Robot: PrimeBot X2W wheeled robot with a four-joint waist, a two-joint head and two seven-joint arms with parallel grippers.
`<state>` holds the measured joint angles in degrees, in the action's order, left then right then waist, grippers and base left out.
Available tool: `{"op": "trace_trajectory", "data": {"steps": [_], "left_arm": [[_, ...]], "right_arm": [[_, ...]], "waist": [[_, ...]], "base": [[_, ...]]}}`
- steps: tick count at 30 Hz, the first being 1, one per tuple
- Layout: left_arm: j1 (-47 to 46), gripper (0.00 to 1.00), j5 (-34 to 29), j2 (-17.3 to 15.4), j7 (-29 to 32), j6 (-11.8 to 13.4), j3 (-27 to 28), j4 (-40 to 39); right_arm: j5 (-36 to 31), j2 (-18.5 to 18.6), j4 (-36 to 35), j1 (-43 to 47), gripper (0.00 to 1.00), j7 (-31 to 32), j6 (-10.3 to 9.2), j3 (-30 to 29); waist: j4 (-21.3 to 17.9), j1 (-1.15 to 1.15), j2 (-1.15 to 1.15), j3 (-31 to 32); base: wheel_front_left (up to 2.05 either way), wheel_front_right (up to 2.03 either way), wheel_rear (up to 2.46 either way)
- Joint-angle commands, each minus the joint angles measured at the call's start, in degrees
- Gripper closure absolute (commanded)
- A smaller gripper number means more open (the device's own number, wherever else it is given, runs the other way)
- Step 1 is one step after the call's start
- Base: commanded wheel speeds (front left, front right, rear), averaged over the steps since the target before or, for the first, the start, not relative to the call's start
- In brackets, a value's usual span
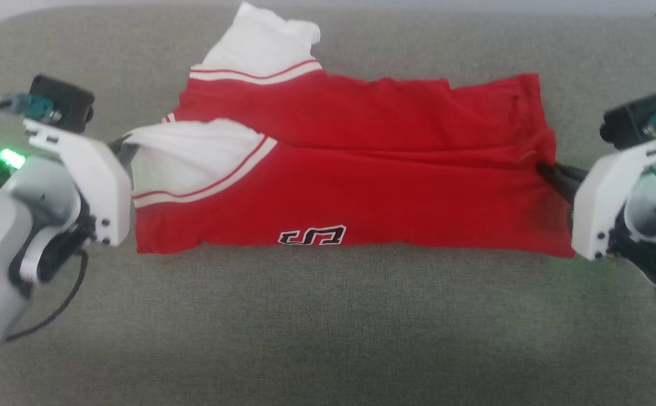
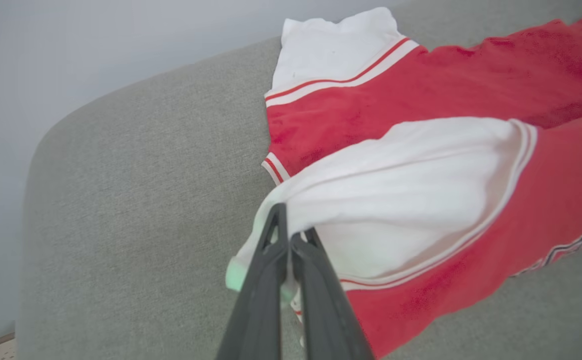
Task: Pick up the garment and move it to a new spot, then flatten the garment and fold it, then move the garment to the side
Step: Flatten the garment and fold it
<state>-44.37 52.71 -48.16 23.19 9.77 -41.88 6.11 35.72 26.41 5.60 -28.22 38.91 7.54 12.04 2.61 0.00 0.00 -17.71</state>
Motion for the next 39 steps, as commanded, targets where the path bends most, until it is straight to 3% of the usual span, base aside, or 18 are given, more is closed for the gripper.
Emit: {"op": "trace_trajectory", "data": {"steps": [1, 11, 12, 14, 15, 16, 17, 24, 30, 35, 39], "left_arm": [[-2.2, 1.0, -0.9, 1.6, -0.5, -1.5, -0.5, 3.4], [-9.5, 1.0, 0.4, 12.1, 0.3, -9.9, -3.6, 26.4], [-9.9, 0.92, 0.9, 12.7, 0.7, -10.6, -3.8, 28.2], [-10.3, 0.68, 1.7, 13.8, 1.4, -12.2, -4.1, 31.4], [-10.6, 0.61, 2.4, 14.3, 1.4, -12.6, -3.7, 32.7], [-11.0, 0.3, 2.9, 14.7, 1.4, -13.0, -3.4, 33.7], [-11.3, 0.0, 3.3, 15.1, 1.7, -13.3, -3.2, 34.6], [-12.0, 0.0, 5.2, 14.5, 2.9, -14.2, -2.3, 35.7], [-9.5, 0.0, 5.5, 12.2, 5.1, -12.9, -2.6, 32.4], [-5.1, 0.0, 6.8, 8.9, 7.3, -9.6, -2.3, 25.7], [0.0, 0.0, 9.5, 5.9, 9.1, -5.0, -1.1, 18.2]], "right_arm": [[-0.7, -0.4, 2.2, -2.2, 1.0, -0.9, -0.1, 1.0], [-0.7, -2.8, 18.1, -12.4, 1.0, -5.9, -0.1, 8.1], [-0.6, -2.9, 19.1, -13.0, 0.94, -6.3, -0.1, 9.0], [-0.2, -3.0, 20.9, -14.3, 0.64, -7.2, -0.1, 10.2], [0.2, -3.0, 21.4, -14.8, 0.53, -7.6, -0.1, 10.7], [0.3, -2.9, 21.6, -15.4, 0.2, -8.5, -0.1, 11.1], [0.4, -2.6, 21.7, -15.8, 0.0, -9.3, -0.1, 11.4], [1.3, -1.1, 20.1, -14.7, 0.0, -15.1, -0.1, 10.0], [0.2, -1.4, 17.3, -11.4, 0.0, -19.6, -0.1, 5.7], [-3.0, -3.3, 13.1, -6.7, 0.0, -24.2, -0.09, 0.1], [-7.6, -6.7, 7.2, -1.6, 0.0, -28.2, -0.08, -4.9]], "waist": [[-0.1, 0.0, 0.0, -1.8], [-0.6, 0.0, 0.0, -5.2], [-0.7, 0.0, 0.0, -5.2], [-0.8, 0.0, 0.0, -5.2], [-0.8, 0.0, 0.0, -5.1], [-0.8, 0.0, 0.0, -5.0], [-0.8, 0.0, 0.0, -4.8], [-0.4, 0.0, 0.0, -2.6], [-0.2, 0.0, 0.0, -0.9], [-0.7, 0.0, 0.0, -0.2], [-1.8, 0.0, 0.0, -0.2]], "base": [[0.0, 0.0, 0.0], [0.0, 0.0, 0.0], [0.0, 0.0, 0.0], [0.0, 0.0, 0.0], [0.0, 0.0, 0.0], [0.0, 0.0, 0.0], [0.0, 0.0, 0.0], [0.0, 0.0, 0.0], [0.0, 0.0, 0.0], [0.0, 0.0, 0.0], [0.0, 0.0, 0.0]]}}
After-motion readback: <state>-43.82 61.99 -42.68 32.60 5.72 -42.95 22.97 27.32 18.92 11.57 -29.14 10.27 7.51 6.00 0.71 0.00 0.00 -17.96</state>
